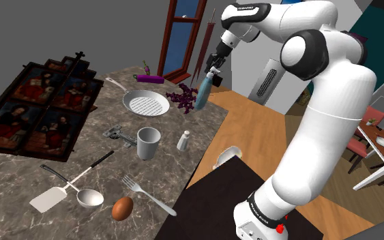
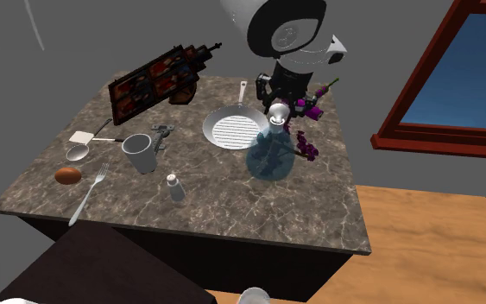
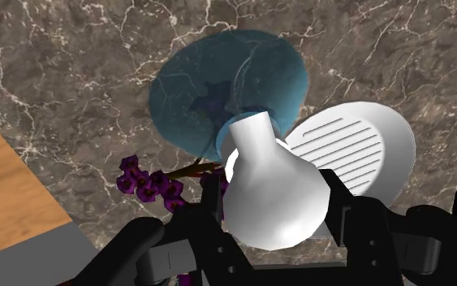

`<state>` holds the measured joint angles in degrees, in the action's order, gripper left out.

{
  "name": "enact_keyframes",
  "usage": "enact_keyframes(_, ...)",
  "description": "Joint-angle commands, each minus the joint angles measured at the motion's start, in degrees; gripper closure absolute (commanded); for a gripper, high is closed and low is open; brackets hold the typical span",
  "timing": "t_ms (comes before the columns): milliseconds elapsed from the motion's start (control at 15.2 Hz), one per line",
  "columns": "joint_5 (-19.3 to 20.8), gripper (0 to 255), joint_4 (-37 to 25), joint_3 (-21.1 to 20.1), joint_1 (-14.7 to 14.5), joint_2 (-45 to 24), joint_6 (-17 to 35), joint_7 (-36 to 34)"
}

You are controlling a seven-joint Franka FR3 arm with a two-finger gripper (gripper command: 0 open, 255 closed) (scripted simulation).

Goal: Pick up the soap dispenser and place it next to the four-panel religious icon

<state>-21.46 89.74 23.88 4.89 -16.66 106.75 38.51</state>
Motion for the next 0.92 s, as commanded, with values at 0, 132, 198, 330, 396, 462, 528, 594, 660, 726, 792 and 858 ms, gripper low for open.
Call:
enact_keyframes(0,0.2,255,-1.7,0.1,0.1,0.1,-1.6,-0.5)
enact_keyframes(132,0.3,255,-3.1,0.1,0.2,0.1,-3.1,-0.9)
enact_keyframes(198,0.4,255,-3.9,0.1,0.3,0.1,-3.8,-1.1)
enact_keyframes(330,0.5,255,-5.5,0.2,0.4,0.1,-5.3,-1.5)
enact_keyframes(396,0.5,255,-6.3,0.2,0.5,0.0,-6.1,-1.7)
enact_keyframes(462,0.5,255,-7.2,0.2,0.6,-0.1,-6.8,-1.8)
enact_keyframes(528,0.5,255,-8.0,0.3,0.7,-0.1,-7.6,-2.0)
enact_keyframes(594,0.5,255,-8.9,0.3,0.8,-0.2,-8.4,-2.2)
enact_keyframes(660,0.5,255,-9.9,0.3,0.9,-0.3,-9.2,-2.4)
enact_keyframes(726,0.5,255,-10.8,0.3,1.0,-0.5,-10.0,-2.5)
enact_keyframes(792,0.4,255,-11.8,0.3,1.2,-0.6,-10.8,-2.7)
enact_keyframes(858,0.4,255,-12.8,0.4,1.3,-0.8,-11.6,-2.9)
